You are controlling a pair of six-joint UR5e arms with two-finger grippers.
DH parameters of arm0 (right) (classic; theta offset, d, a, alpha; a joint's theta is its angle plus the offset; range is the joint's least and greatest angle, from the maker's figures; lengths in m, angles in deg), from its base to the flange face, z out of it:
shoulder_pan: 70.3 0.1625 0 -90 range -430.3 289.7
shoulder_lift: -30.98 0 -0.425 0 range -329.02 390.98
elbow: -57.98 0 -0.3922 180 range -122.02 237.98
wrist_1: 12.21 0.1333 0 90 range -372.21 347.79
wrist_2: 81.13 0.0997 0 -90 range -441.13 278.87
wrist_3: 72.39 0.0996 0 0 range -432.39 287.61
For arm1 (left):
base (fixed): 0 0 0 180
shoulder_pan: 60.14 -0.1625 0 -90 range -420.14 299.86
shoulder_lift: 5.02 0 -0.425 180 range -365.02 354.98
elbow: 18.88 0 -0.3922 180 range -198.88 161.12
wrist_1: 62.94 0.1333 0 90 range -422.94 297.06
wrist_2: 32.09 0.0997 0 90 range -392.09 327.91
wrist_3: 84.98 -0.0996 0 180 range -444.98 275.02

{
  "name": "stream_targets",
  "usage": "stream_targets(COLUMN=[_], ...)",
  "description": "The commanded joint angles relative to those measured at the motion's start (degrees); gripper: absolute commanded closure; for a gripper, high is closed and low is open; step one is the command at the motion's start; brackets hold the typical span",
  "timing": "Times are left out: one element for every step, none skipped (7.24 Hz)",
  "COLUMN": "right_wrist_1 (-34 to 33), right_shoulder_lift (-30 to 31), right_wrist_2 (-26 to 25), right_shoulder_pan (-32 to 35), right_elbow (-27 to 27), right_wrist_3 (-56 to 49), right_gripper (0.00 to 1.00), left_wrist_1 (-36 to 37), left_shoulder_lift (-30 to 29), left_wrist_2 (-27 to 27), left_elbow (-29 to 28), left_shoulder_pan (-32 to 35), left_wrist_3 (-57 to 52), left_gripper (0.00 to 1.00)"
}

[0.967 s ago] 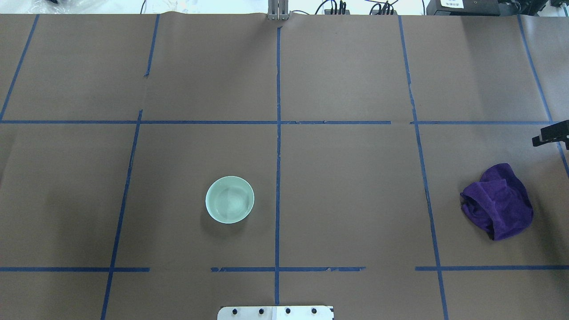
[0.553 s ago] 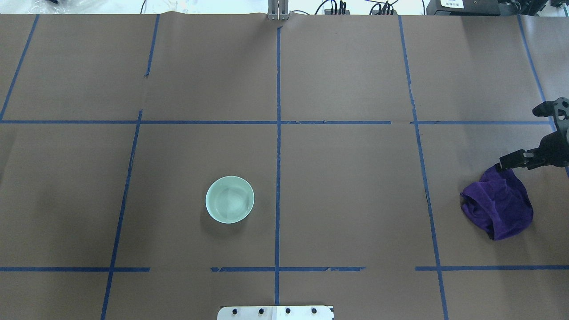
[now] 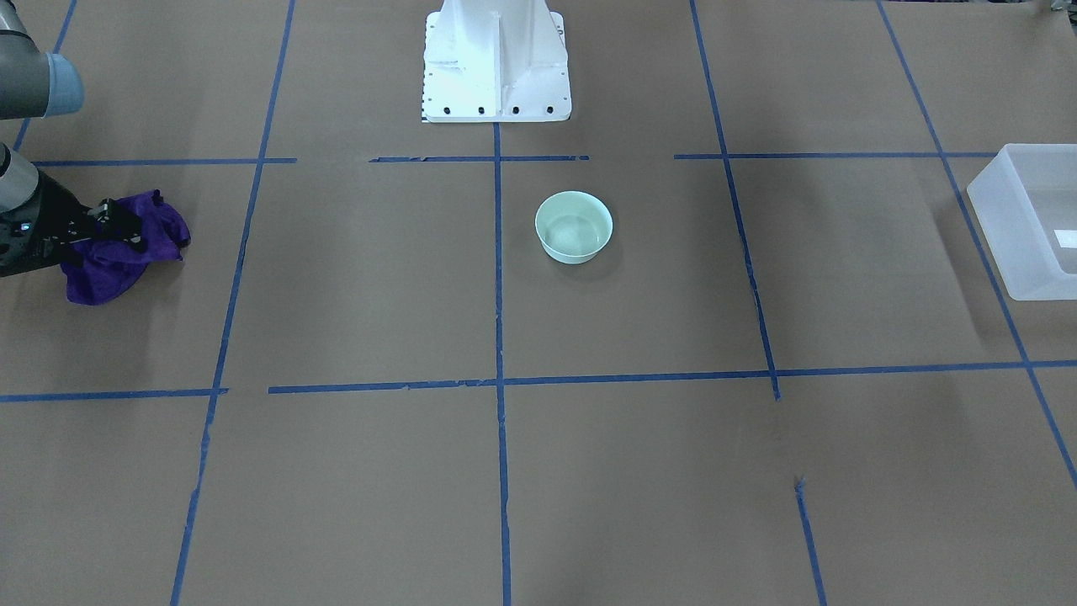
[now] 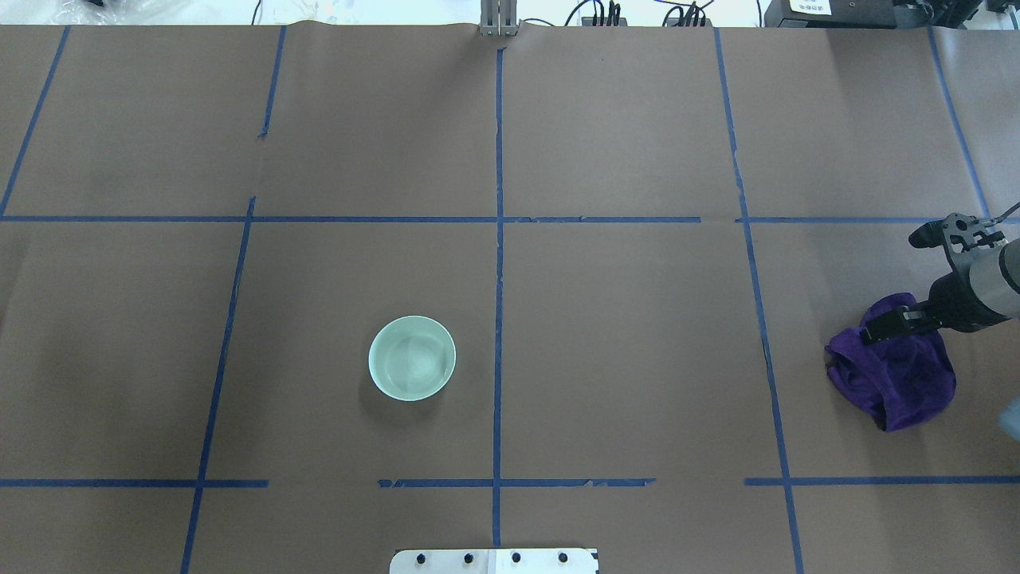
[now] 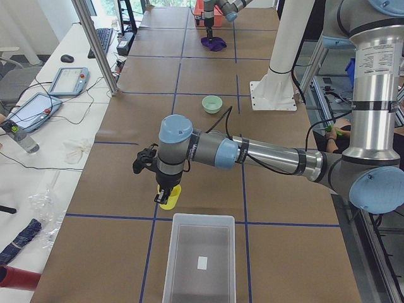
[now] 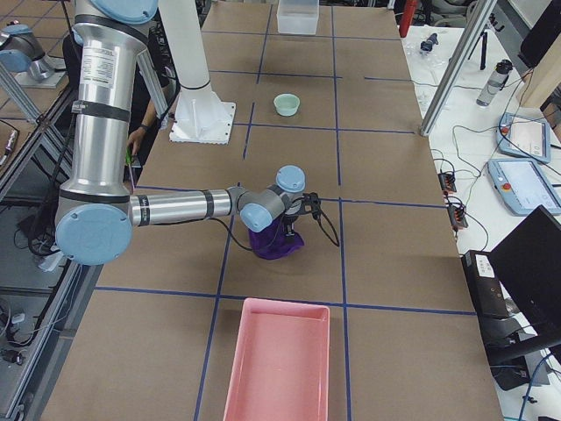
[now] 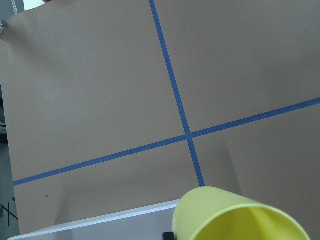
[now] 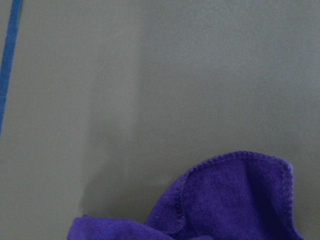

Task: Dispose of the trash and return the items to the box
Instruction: 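Carry the yellow cup over the clear bin while the right gripper grasps the purple cloth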

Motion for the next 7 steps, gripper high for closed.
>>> stream_targets(right_wrist_1=[0.0,-0.1,-0.1,-0.1,-0.3,-0.6,-2.9], right_shoulder_lift=[0.3,0.3,0.8,2.4,4.5,5.8,5.6], right_wrist_2=[0.6,0.7,0.7,0.5,0.6,0.8,1.9], right_shoulder_pan=[-0.6,-1.1,-1.0,-1.0,-0.9,0.2,2.4], right_elbow=[0.0,-0.6,-1.7,-3.9,-7.4,-10.3,-12.2], right_wrist_3=[0.1,0.1,0.1,0.1,0.1,0.5,2.1], right_gripper=[0.48,0.97,1.00,1.00,1.00,1.00,1.00], left_wrist_1=[0.0,0.0,0.0,-0.1,-0.2,-0.3,-1.3], left_shoulder_lift=[-1.3,-1.4,-1.4,-1.4,-1.3,-1.3,-1.4], left_wrist_2=[0.0,-0.1,-0.1,0.0,-0.1,-0.3,-0.4], left_elbow=[-2.7,-3.6,-4.9,-6.4,-7.5,-9.0,-11.7], left_shoulder_pan=[1.7,2.0,2.2,2.5,2.5,2.5,2.5], left_wrist_3=[-1.4,-1.4,-1.4,-1.6,-1.6,-1.4,-1.2], left_gripper=[1.00,1.00,1.00,1.00,1.00,1.00,1.00])
